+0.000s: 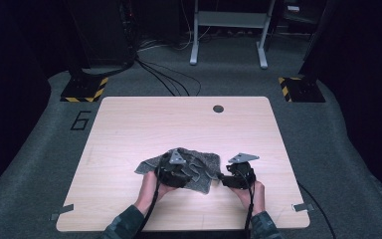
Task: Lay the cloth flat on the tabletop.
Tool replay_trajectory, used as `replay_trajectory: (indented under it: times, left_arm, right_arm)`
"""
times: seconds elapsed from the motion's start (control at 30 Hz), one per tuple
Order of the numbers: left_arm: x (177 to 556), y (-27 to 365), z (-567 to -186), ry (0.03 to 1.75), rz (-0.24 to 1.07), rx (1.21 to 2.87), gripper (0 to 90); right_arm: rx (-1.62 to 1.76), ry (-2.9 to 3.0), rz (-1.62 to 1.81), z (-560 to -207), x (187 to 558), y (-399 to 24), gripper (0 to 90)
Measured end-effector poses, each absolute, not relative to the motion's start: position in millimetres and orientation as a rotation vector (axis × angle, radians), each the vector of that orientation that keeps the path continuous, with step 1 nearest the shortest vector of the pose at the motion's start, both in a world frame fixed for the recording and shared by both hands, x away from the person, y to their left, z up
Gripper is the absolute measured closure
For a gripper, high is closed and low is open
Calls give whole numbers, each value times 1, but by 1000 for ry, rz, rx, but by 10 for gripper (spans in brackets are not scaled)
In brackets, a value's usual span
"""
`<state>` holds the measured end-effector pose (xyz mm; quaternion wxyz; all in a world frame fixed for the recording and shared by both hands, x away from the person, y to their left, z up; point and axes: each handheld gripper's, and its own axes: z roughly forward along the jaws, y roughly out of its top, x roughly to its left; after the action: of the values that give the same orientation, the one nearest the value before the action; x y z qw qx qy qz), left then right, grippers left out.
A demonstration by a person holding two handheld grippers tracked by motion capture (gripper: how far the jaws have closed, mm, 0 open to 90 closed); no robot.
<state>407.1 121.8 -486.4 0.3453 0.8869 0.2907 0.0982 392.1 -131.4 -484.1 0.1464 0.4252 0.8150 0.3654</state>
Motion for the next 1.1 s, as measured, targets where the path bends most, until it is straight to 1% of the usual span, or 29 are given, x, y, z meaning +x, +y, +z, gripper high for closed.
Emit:
replay_trajectory:
  times: [0.1, 0.23, 0.27, 0.33, 0.4, 0.5, 0.53, 0.6, 0.67, 0.73, 0.8, 0.87, 1.0, 1.1]
  left_arm:
    - [408, 109, -495, 759, 245, 2323, 408]
    - [409, 98, -500, 758, 288, 2351, 408]
    - [409, 97, -500, 762, 294, 2359, 415]
    - [410, 95, -503, 772, 304, 2370, 437]
    - [411, 95, -506, 786, 302, 2381, 490]
    - [411, 97, -507, 797, 309, 2372, 553]
    - [412, 98, -507, 795, 312, 2371, 587]
    - [413, 100, -507, 789, 310, 2369, 673]
    - [414, 102, -507, 792, 310, 2362, 733]
    - [415, 105, -506, 799, 292, 2349, 737]
    - [416, 108, -505, 794, 277, 2334, 710]
    - [416, 111, -503, 799, 272, 2332, 663]
    - [417, 117, -500, 807, 274, 2317, 662]
    - [418, 120, -497, 806, 278, 2310, 700]
  right_arm:
    - [1207, 2385, 1050, -489, 388, -128, 432]
    - [1192, 2427, 1015, -500, 385, -119, 432]
    - [1194, 2428, 999, -503, 386, -116, 473]
    - [1189, 2425, 967, -506, 388, -114, 524]
    - [1206, 2411, 980, -508, 389, -113, 623]
    - [1196, 2408, 974, -508, 391, -116, 729]
    - [1208, 2399, 974, -508, 391, -117, 765]
    - [1212, 2393, 982, -507, 391, -119, 807]
    - [1207, 2389, 992, -506, 392, -122, 831]
    - [1215, 2386, 997, -504, 393, -124, 835]
    - [1217, 2373, 1009, -503, 394, -127, 837]
    - [1242, 2367, 1019, -501, 394, -129, 836]
    - [1243, 2362, 1030, -499, 395, -133, 836]
    - [1240, 2355, 1041, -497, 395, -134, 838]
